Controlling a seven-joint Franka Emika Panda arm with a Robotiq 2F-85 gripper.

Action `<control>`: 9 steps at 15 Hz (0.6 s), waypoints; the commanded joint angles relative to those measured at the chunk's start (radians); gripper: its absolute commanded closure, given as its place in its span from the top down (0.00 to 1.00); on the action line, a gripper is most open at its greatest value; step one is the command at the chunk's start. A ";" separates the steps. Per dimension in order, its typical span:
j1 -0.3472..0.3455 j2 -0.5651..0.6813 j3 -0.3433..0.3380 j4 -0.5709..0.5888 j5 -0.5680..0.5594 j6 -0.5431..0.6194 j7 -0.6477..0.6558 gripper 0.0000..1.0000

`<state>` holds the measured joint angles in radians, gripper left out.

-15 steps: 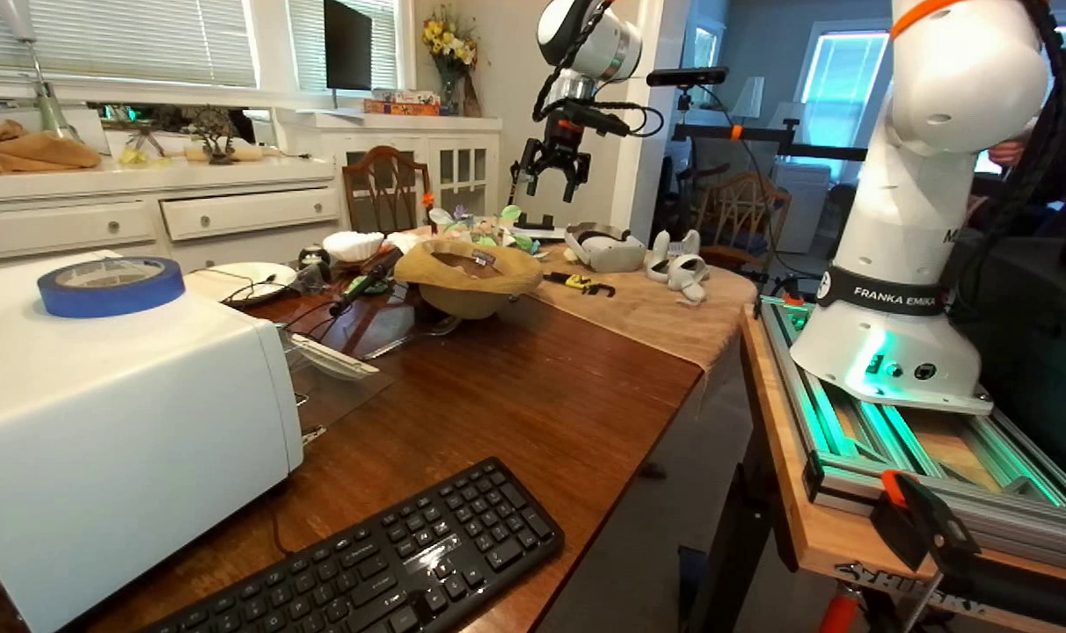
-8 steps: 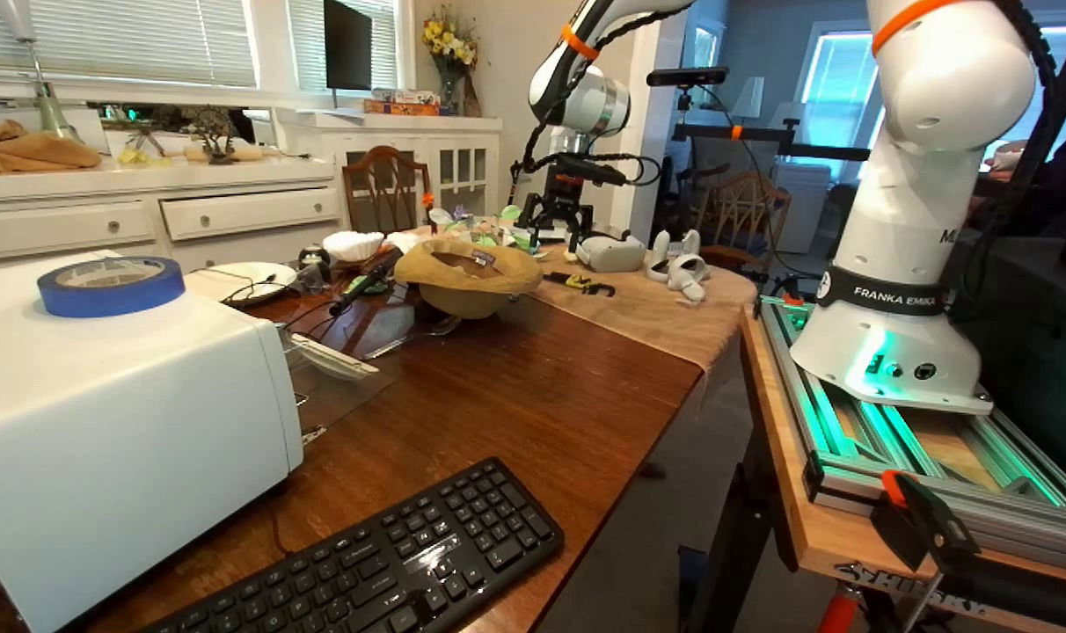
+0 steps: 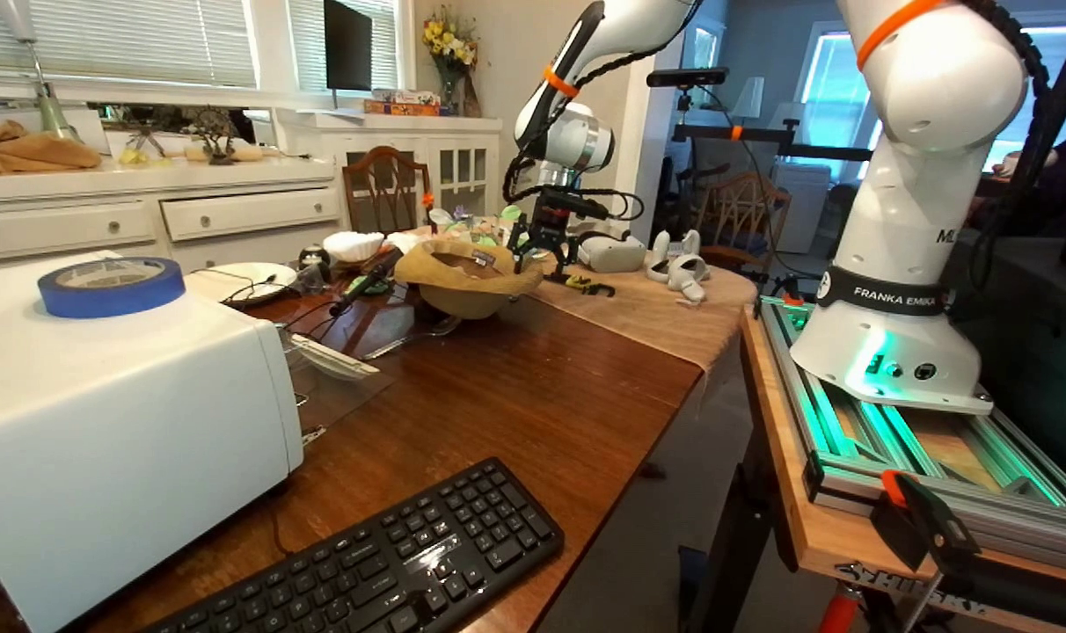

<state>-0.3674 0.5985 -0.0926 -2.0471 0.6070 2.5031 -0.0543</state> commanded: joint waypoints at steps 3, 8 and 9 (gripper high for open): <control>0.005 0.091 0.049 0.087 0.014 0.050 0.007 1.00; 0.000 0.135 0.057 0.125 0.009 0.042 0.008 0.58; -0.002 0.139 0.057 0.129 0.008 0.041 0.007 0.49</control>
<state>-0.3616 0.7031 -0.0452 -1.9499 0.6119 2.5309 -0.0528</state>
